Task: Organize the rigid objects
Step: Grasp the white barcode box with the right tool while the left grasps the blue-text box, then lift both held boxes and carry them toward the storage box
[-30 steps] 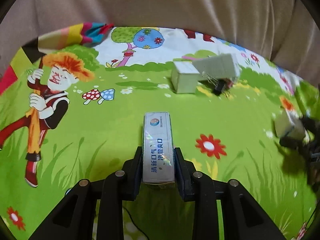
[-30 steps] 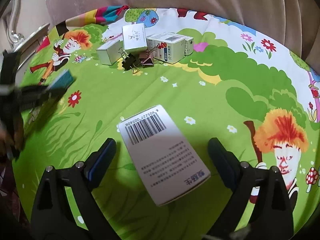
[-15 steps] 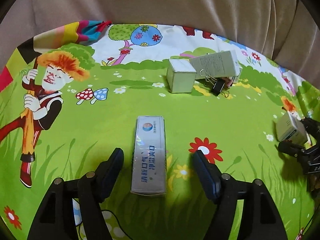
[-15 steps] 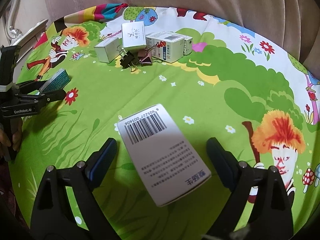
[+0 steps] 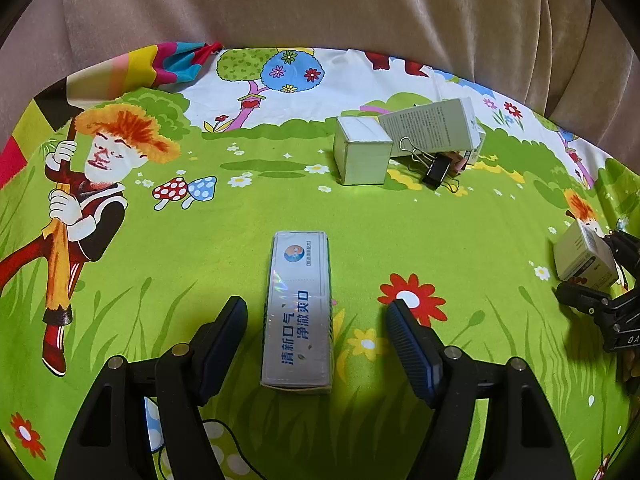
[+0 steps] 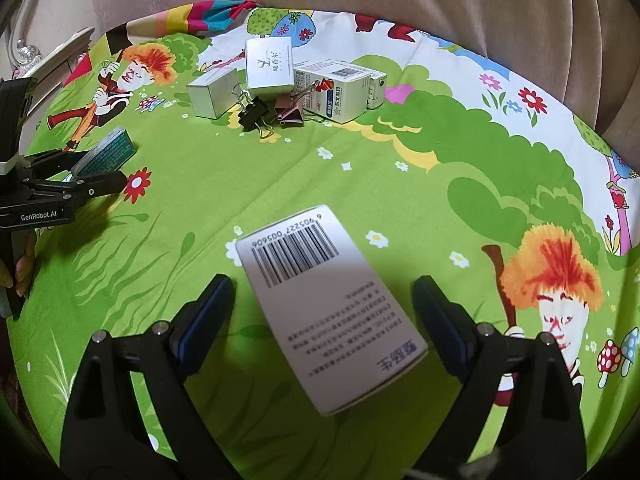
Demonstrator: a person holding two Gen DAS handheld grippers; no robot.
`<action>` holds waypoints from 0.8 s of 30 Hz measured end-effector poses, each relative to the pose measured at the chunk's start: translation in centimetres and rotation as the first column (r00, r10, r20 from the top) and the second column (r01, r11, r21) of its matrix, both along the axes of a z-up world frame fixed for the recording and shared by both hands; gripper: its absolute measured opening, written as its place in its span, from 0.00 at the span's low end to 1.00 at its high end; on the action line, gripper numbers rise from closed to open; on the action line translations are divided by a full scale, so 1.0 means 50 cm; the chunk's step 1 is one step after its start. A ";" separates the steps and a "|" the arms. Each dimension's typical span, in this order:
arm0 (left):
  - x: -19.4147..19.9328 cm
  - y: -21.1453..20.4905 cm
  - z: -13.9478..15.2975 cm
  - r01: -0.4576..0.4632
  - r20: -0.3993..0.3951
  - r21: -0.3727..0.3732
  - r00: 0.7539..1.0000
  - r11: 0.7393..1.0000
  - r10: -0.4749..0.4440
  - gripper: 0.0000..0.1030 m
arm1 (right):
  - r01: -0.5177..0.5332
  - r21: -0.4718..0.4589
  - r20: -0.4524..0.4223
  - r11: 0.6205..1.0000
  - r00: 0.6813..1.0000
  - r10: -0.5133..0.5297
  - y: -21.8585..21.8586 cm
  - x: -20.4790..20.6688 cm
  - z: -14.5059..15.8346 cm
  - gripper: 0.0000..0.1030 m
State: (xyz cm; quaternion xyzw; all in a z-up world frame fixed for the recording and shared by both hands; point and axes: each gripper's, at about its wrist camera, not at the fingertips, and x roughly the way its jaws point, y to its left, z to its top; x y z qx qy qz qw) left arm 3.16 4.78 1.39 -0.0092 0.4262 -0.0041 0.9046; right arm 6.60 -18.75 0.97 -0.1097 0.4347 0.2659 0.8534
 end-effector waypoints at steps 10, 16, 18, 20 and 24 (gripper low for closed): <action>-0.055 -0.034 0.005 0.042 0.020 0.052 0.999 0.998 -0.044 0.29 | 0.128 0.007 0.032 0.992 0.991 -0.129 -0.002 -0.076 0.016 0.42; -0.196 -0.060 0.006 0.083 0.029 0.010 0.996 0.997 -0.083 0.28 | 0.124 0.015 0.032 0.992 0.992 -0.124 0.016 -0.225 0.027 0.42; -0.242 -0.072 0.005 0.106 0.032 0.006 0.994 0.994 -0.106 0.28 | 0.101 -0.001 0.043 0.995 0.994 -0.101 0.027 -0.267 0.030 0.42; -0.271 -0.077 0.006 0.113 0.024 -0.008 0.993 0.994 -0.112 0.28 | 0.092 -0.003 0.044 0.996 0.995 -0.092 0.030 -0.305 0.032 0.42; -0.299 -0.078 0.042 0.102 0.048 -0.042 0.994 0.994 -0.100 0.28 | 0.135 0.053 0.049 0.989 0.989 -0.138 0.015 -0.334 0.049 0.42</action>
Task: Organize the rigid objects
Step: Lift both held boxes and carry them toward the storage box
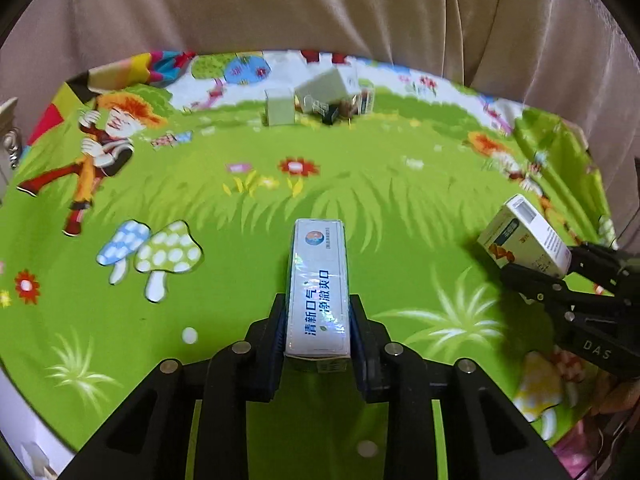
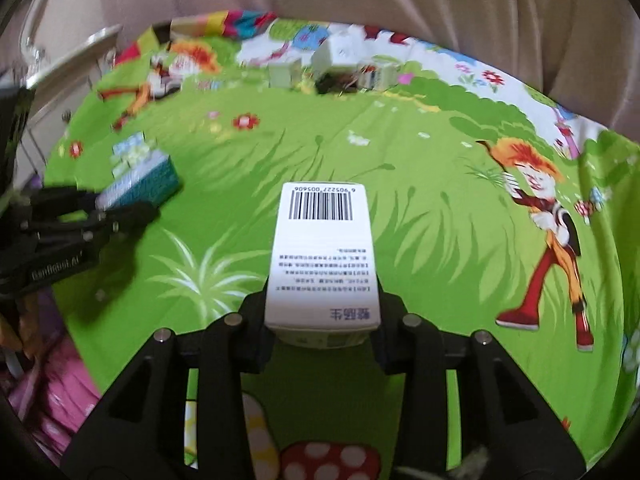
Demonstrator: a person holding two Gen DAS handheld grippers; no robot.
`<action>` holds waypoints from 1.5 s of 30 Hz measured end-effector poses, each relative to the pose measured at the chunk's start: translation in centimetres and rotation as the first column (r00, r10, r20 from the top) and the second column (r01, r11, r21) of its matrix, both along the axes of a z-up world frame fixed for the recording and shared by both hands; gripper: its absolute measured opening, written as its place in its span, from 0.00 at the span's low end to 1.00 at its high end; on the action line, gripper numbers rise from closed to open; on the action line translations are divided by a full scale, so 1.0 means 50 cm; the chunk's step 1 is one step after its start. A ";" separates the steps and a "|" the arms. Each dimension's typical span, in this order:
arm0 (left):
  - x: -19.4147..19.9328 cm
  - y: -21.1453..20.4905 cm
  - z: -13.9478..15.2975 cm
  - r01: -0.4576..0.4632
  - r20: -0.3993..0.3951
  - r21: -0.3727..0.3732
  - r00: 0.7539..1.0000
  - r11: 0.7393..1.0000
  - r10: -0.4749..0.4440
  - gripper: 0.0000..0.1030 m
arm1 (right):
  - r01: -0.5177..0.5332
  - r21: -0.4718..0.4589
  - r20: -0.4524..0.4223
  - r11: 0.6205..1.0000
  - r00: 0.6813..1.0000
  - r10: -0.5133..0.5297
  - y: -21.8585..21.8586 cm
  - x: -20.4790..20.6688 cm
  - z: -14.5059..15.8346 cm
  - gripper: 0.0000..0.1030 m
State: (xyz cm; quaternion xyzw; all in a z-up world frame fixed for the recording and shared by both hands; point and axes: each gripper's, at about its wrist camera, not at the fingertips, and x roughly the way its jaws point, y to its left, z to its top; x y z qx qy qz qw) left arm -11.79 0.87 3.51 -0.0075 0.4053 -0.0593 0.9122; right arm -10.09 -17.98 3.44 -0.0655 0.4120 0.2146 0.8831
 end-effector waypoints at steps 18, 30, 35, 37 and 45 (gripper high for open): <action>-0.228 -0.064 0.375 -0.037 0.668 0.019 0.744 0.999 0.014 0.29 | 0.039 0.274 0.752 0.961 0.614 -0.240 -0.063 -0.307 0.377 0.42; -0.264 -0.031 0.377 -0.066 0.668 0.003 0.743 0.998 0.048 0.29 | -0.010 0.245 0.780 0.969 0.596 -0.191 -0.034 -0.337 0.402 0.42; -0.279 0.006 0.362 -0.094 0.646 -0.019 0.759 0.995 0.084 0.29 | -0.077 0.213 0.778 0.974 0.617 -0.121 0.008 -0.343 0.400 0.42; -0.286 0.022 0.356 -0.109 0.639 -0.028 0.762 0.994 0.101 0.29 | -0.103 0.200 0.775 0.974 0.625 -0.093 0.027 -0.345 0.397 0.42; -0.321 0.115 0.321 -0.209 0.597 -0.063 0.776 0.976 0.205 0.29 | -0.229 0.146 0.770 0.963 0.638 0.035 0.111 -0.364 0.382 0.42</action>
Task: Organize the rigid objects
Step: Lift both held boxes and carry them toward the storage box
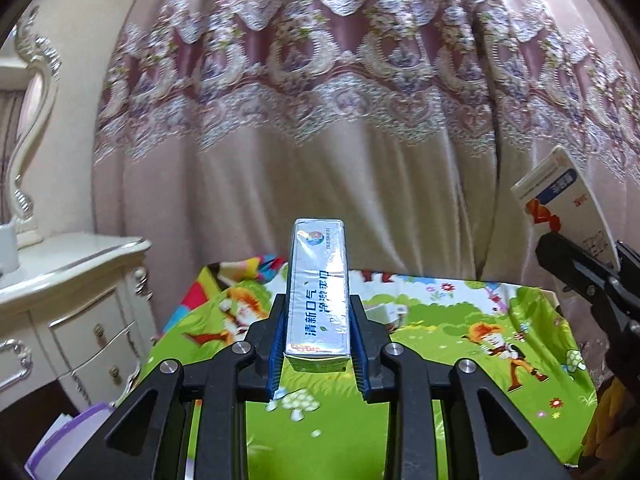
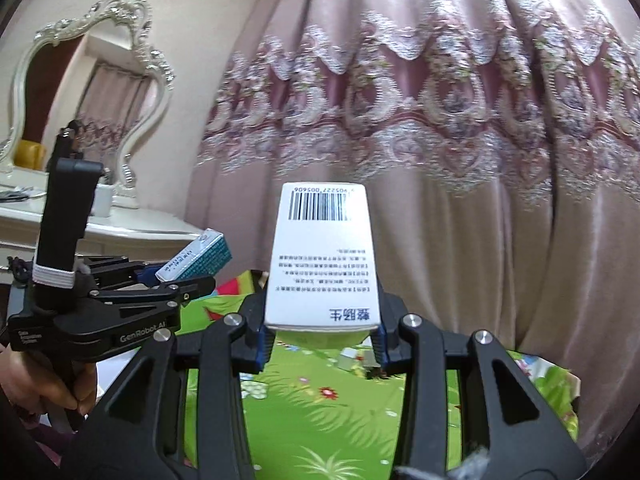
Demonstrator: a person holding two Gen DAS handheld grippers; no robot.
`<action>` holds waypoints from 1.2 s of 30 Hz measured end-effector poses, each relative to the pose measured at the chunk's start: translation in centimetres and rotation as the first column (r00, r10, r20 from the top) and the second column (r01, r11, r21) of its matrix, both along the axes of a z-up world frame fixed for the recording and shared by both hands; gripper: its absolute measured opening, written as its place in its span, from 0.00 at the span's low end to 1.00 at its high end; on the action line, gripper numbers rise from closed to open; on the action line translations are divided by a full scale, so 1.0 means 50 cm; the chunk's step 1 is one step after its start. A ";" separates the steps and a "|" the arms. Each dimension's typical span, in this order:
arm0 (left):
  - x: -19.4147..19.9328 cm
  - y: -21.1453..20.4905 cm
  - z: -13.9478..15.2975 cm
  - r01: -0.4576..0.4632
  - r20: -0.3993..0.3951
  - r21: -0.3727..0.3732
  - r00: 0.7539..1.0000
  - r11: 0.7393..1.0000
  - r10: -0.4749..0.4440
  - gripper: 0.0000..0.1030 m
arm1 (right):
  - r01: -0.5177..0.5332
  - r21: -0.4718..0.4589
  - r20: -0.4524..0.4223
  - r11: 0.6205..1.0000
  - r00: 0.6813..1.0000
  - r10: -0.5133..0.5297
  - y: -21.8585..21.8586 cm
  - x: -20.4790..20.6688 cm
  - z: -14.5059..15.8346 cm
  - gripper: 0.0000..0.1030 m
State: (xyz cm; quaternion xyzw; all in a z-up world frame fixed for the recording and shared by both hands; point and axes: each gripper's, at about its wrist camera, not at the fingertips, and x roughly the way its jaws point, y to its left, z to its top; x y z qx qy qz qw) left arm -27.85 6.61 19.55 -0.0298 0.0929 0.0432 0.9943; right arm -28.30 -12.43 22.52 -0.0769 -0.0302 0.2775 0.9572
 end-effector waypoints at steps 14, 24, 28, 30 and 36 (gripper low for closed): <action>-0.064 0.144 -0.070 -0.161 -0.099 -0.074 0.983 0.984 0.153 0.29 | -0.201 -0.100 -0.037 0.974 0.979 0.198 0.126 -0.033 -0.020 0.42; -0.113 0.241 -0.127 -0.288 -0.172 -0.123 0.949 0.950 0.266 0.29 | -0.335 -0.216 -0.056 0.917 0.942 0.331 0.229 -0.073 -0.052 0.42; -0.130 0.269 -0.155 -0.329 -0.211 -0.138 0.932 0.934 0.296 0.29 | -0.395 -0.262 -0.092 0.880 0.918 0.385 0.269 -0.081 -0.071 0.42; -0.138 0.283 -0.172 -0.352 -0.233 -0.142 0.920 0.925 0.314 0.29 | -0.422 -0.278 -0.118 0.863 0.907 0.405 0.288 -0.079 -0.078 0.42; -0.153 0.319 -0.200 -0.403 -0.274 -0.151 0.894 0.903 0.354 0.29 | -0.517 -0.311 -0.211 0.797 0.856 0.473 0.351 -0.078 -0.109 0.42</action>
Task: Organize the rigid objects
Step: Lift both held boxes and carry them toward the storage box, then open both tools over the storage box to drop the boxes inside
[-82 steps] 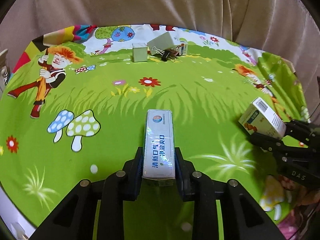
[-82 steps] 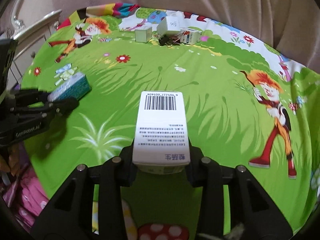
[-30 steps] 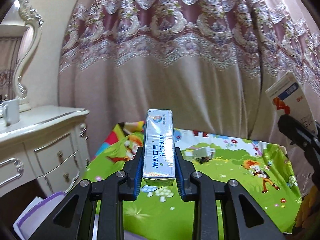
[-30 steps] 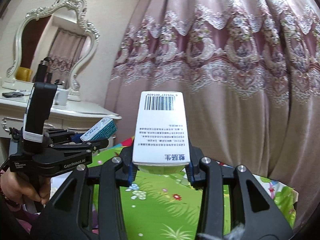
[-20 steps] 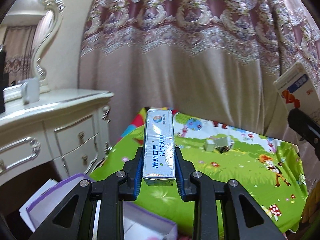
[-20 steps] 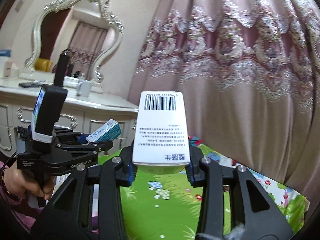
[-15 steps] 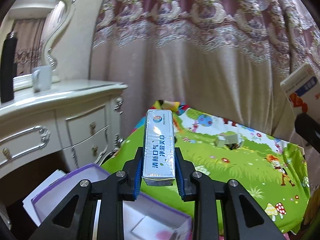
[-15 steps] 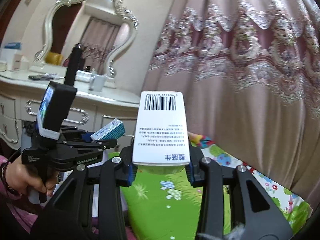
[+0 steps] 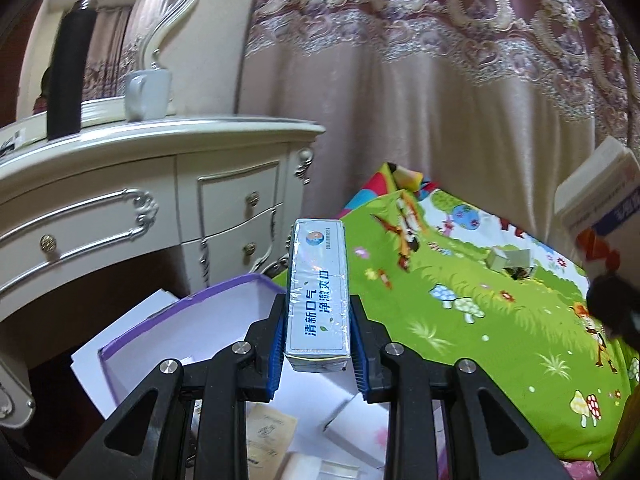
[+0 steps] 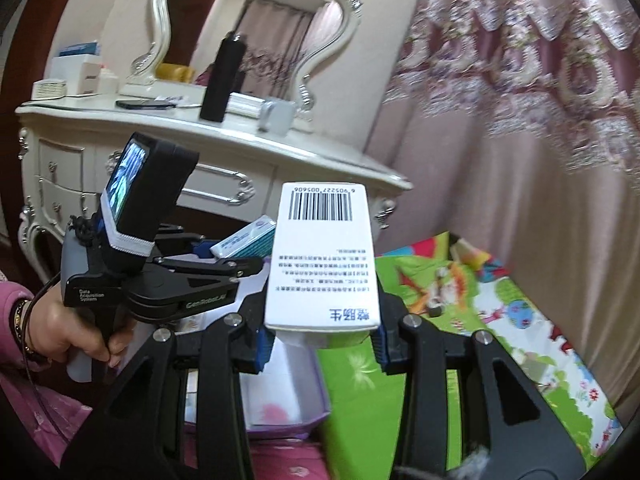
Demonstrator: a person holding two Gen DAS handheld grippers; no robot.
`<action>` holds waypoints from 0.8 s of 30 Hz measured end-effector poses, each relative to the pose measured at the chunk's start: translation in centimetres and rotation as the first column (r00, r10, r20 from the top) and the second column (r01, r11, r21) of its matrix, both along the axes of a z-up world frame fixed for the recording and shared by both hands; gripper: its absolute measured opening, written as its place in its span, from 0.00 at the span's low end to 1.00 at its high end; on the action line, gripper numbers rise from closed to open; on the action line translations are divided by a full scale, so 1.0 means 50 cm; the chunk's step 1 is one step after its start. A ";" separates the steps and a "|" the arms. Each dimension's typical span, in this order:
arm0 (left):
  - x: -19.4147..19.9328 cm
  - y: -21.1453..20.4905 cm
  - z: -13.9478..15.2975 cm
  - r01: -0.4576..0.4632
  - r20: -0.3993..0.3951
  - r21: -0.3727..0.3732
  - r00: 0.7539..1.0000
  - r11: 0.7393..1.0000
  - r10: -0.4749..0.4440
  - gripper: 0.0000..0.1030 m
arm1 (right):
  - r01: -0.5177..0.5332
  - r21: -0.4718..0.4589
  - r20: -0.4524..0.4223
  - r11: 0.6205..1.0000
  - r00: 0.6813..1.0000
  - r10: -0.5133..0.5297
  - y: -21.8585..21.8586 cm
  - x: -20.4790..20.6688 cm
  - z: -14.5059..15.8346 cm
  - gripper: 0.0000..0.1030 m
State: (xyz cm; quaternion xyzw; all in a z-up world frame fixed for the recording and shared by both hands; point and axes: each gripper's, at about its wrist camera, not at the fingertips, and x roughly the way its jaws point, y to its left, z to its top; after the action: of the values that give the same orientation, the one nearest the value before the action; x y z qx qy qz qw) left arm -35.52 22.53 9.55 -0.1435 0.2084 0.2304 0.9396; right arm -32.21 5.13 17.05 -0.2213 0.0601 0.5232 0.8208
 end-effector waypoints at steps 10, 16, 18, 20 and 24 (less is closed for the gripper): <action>0.004 0.057 -0.050 -0.083 -0.097 -0.047 0.992 0.995 0.078 0.29 | -0.095 -0.150 -0.151 0.984 0.986 0.072 0.082 0.019 -0.072 0.42; 0.010 0.084 -0.089 -0.109 -0.161 -0.115 0.983 0.987 0.090 0.29 | -0.104 -0.206 -0.230 0.973 0.972 0.055 0.103 0.042 -0.110 0.42; 0.012 0.088 -0.098 -0.118 -0.183 -0.118 0.979 0.986 0.095 0.29 | -0.107 -0.222 -0.248 0.969 0.968 0.050 0.112 0.046 -0.121 0.42; 0.014 0.091 -0.106 -0.122 -0.199 -0.122 0.975 0.985 0.096 0.29 | -0.120 -0.233 -0.272 0.965 0.961 0.054 0.119 0.048 -0.132 0.42; 0.019 0.096 -0.117 -0.137 -0.232 -0.126 0.967 0.982 0.105 0.29 | -0.141 -0.248 -0.296 0.958 0.953 0.063 0.131 0.045 -0.154 0.42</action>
State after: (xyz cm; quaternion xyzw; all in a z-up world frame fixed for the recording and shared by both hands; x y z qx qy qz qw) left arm -34.60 27.35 3.68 -0.1952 0.3197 0.2870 0.8817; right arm -29.93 11.70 9.35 -0.2547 0.2358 0.5787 0.7380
